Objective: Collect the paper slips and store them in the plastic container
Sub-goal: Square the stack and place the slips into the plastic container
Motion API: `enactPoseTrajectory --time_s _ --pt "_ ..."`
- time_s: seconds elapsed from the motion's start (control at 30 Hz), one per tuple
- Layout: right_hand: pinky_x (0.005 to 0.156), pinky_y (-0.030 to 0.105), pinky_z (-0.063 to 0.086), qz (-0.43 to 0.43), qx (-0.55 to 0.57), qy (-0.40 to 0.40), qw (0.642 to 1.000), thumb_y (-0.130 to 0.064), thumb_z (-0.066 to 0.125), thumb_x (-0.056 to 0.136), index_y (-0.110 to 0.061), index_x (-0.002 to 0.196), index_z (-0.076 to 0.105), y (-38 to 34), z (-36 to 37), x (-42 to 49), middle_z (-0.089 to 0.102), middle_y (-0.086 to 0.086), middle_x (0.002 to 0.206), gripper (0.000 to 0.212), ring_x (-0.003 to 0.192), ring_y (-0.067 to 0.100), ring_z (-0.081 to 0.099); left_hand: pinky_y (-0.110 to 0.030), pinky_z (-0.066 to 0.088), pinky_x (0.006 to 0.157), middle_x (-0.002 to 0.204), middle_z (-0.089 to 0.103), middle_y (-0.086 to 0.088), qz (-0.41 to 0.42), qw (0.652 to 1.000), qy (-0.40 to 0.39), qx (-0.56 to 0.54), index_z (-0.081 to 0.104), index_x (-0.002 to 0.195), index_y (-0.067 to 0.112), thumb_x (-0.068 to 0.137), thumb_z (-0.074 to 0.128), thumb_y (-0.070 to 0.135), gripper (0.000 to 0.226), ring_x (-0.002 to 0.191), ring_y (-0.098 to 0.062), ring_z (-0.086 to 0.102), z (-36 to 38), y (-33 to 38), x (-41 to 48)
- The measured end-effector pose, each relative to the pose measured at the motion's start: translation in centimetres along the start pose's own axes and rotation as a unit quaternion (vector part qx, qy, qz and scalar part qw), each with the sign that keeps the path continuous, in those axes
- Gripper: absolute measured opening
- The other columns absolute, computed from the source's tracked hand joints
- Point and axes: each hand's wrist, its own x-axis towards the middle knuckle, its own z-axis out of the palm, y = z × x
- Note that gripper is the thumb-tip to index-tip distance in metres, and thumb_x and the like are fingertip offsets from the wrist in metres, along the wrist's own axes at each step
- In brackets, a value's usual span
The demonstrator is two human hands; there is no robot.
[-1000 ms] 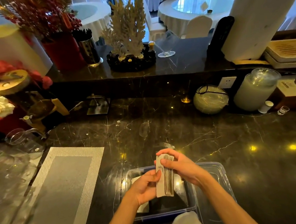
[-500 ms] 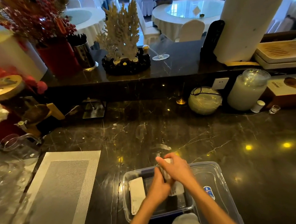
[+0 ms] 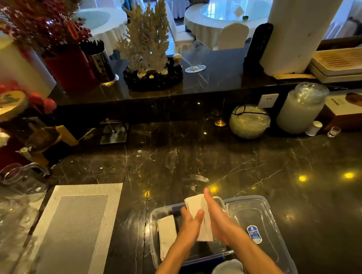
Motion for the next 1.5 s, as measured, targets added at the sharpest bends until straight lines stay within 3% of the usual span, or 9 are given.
enactPoseTrajectory --time_s 0.13,0.27,0.37,0.47,0.57,0.8,1.3,1.4,1.5 --pt "0.095 0.038 0.051 -0.028 0.001 0.000 1.000 -0.065 0.017 0.095 -0.016 0.134 0.052 -0.2 -1.8 -0.3 0.065 0.008 0.126 0.072 0.115 0.025 0.062 -0.017 0.045 0.063 0.112 0.050 0.014 -0.015 0.999 -0.038 0.012 0.019 0.138 0.029 0.099 0.045 0.045 0.049 0.092 -0.001 0.052 0.4 0.2 0.2" --pt "0.117 0.046 0.029 -0.125 -0.056 0.158 0.978 -0.050 0.021 0.102 -0.013 0.147 0.041 0.5 -4.4 -0.5 0.042 0.012 0.153 0.061 0.141 0.030 0.039 -0.021 0.043 0.065 0.118 0.048 0.008 -0.051 0.997 -0.049 0.021 0.023 0.143 0.027 0.099 0.046 0.041 0.051 0.091 -0.004 0.050 0.4 -1.2 0.9" --pt "0.114 0.051 0.035 -0.072 -0.055 0.178 0.980 -0.051 0.022 0.102 -0.014 0.137 0.052 2.2 -5.6 -0.5 0.052 0.018 0.143 0.059 0.132 0.034 0.049 -0.023 0.045 0.065 0.111 0.051 0.009 -0.088 0.995 -0.055 0.010 0.032 0.140 0.025 0.099 0.049 0.038 0.046 0.086 -0.004 0.051 1.0 -2.3 1.6" --pt "0.116 0.055 0.032 -0.002 -0.003 0.160 0.987 -0.059 0.027 0.099 -0.017 0.149 0.038 4.4 -5.6 -0.6 0.044 0.018 0.149 0.066 0.137 0.038 0.043 -0.031 0.049 0.076 0.117 0.058 0.001 -0.118 0.992 -0.047 -0.006 0.040 0.136 0.018 0.099 0.050 0.034 0.042 0.092 -0.013 0.057 1.9 -2.9 2.3" --pt "0.118 0.054 0.029 -0.009 -0.002 0.184 0.983 -0.058 0.027 0.100 -0.016 0.152 0.032 5.5 -5.3 -0.2 0.038 0.019 0.154 0.067 0.141 0.039 0.037 -0.027 0.050 0.069 0.123 0.058 -0.004 -0.118 0.992 -0.030 0.016 0.041 0.137 0.015 0.100 0.049 0.031 0.041 0.094 -0.016 0.059 2.8 -2.9 2.7" --pt "0.108 0.044 0.043 -0.043 0.006 0.159 0.986 -0.044 0.027 0.104 -0.013 0.141 0.047 6.6 -5.2 -0.1 0.056 0.019 0.138 0.052 0.123 0.032 0.055 -0.046 0.044 0.108 0.148 0.039 -0.016 -0.106 0.990 -0.034 0.092 0.019 0.149 0.011 0.102 0.044 0.028 0.056 0.132 -0.032 0.046 5.5 -2.6 3.0" --pt "0.119 0.046 0.031 -0.067 -0.031 0.158 0.985 -0.044 0.024 0.104 -0.016 0.153 0.030 7.6 -5.7 1.6 0.042 0.014 0.152 0.056 0.139 0.030 0.041 -0.047 0.029 0.115 0.155 0.021 -0.013 -0.076 0.961 0.005 0.266 0.032 0.145 0.014 0.098 0.046 0.040 0.056 0.143 -0.033 0.022 6.9 -2.9 3.8" --pt "0.112 0.041 0.039 -0.068 -0.016 0.153 0.986 -0.043 0.025 0.105 -0.016 0.150 0.035 7.6 -5.8 1.5 0.047 0.013 0.147 0.054 0.132 0.028 0.049 -0.048 0.025 0.117 0.157 0.020 -0.013 -0.083 0.966 0.007 0.243 0.030 0.148 0.015 0.100 0.040 0.039 0.054 0.146 -0.033 0.017 6.5 -2.6 3.7" --pt "0.082 0.020 0.051 -0.078 -0.023 0.143 0.986 -0.040 0.023 0.106 -0.020 0.136 0.048 7.6 -5.6 1.4 0.060 0.009 0.128 0.044 0.101 0.009 0.063 -0.050 0.031 0.117 0.152 0.033 -0.014 -0.082 0.979 0.015 0.188 0.039 0.144 0.015 0.100 0.039 0.032 0.046 0.141 -0.033 0.031 5.7 -2.6 3.7"
